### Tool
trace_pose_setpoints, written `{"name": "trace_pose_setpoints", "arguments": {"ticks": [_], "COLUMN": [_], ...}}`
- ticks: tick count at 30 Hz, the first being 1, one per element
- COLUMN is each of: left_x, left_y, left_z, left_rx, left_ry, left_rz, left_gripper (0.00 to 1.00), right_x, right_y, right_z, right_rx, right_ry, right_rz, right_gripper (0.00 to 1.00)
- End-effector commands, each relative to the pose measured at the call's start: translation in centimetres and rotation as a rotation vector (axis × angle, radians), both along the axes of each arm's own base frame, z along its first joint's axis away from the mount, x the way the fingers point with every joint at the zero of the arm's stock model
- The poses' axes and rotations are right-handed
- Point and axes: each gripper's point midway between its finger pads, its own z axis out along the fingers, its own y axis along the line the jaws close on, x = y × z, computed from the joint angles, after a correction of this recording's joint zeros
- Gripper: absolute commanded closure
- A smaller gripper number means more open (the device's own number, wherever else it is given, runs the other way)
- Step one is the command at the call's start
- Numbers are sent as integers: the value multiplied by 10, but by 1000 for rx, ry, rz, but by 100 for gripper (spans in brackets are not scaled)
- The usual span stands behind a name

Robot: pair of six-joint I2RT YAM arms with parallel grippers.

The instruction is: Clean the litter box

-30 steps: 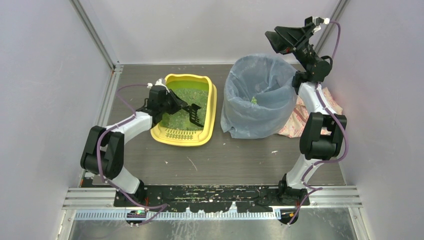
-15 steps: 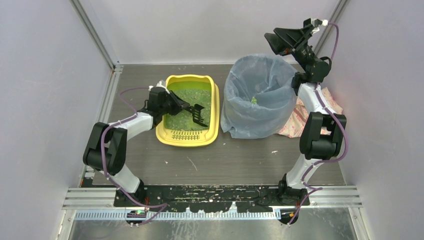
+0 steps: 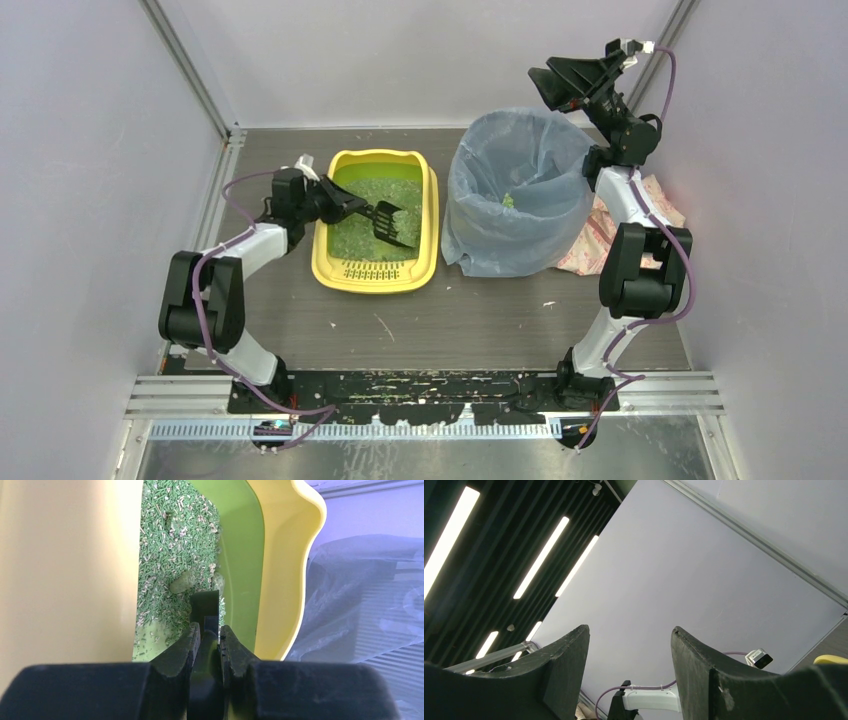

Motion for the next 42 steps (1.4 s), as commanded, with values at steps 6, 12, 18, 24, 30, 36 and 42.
{"name": "trace_pose_setpoints", "arguments": {"ticks": [6, 12, 18, 24, 30, 36, 42], "left_x": [6, 7, 2, -3, 4, 5, 8], "left_y": [31, 56, 50, 35, 40, 45, 57], "left_z": [26, 51, 70, 85, 92, 92, 94], "left_rx": [-55, -124, -165, -354, -488, -475, -539], "left_ry": [-57, -141, -206, -297, -386, -396, -406], "left_rz": [44, 17, -80, -188, -154, -142, -111], "left_gripper": [100, 100, 100, 100, 100, 100, 100], "right_x": [-9, -9, -6, -4, -8, -10, -10], "right_y": [3, 4, 4, 6, 8, 8, 8], "right_z": [4, 8, 8, 4, 4, 3, 7], "right_rx": [-8, -2, 3, 4, -3, -8, -4], "right_ry": [-53, -63, -63, -55, -55, -55, -61], "right_rz": [3, 2, 1, 5, 9, 11, 13], "right_gripper": [34, 34, 34, 34, 34, 34, 34]}}
